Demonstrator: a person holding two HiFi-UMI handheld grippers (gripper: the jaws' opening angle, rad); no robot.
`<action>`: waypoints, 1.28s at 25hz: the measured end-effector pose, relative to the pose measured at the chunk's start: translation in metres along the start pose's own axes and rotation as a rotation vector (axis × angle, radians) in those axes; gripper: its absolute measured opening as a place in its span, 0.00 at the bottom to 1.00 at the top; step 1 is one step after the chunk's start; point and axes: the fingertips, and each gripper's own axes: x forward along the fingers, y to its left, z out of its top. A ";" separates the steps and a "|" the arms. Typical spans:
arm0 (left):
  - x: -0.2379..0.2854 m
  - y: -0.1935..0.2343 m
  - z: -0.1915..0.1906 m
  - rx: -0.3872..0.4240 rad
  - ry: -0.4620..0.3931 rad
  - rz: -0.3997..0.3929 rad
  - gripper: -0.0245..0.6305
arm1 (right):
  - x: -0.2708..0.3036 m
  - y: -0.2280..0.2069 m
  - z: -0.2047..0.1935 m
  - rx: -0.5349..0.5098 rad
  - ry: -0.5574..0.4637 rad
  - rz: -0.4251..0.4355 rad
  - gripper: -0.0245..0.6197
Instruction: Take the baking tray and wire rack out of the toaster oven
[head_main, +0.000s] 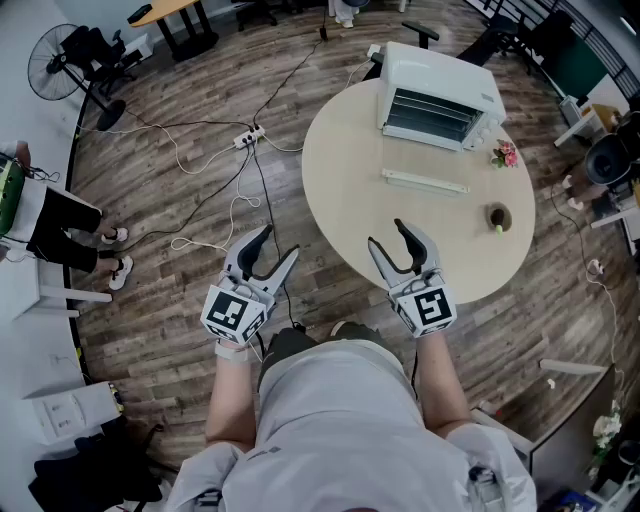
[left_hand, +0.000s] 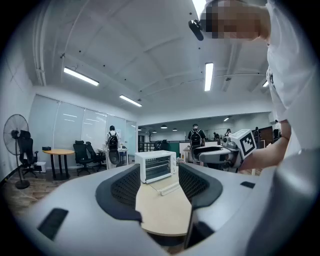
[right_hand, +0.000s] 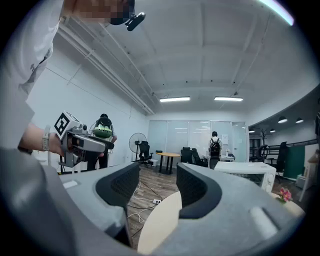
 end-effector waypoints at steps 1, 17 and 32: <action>0.003 -0.002 -0.002 -0.002 0.000 0.001 0.38 | -0.003 -0.004 -0.002 0.010 0.002 -0.007 0.40; 0.036 0.001 -0.020 -0.020 0.050 0.009 0.38 | 0.006 -0.028 -0.027 0.073 0.022 0.003 0.39; 0.115 0.140 -0.032 -0.100 0.042 -0.085 0.38 | 0.143 -0.069 -0.052 0.154 0.092 -0.095 0.39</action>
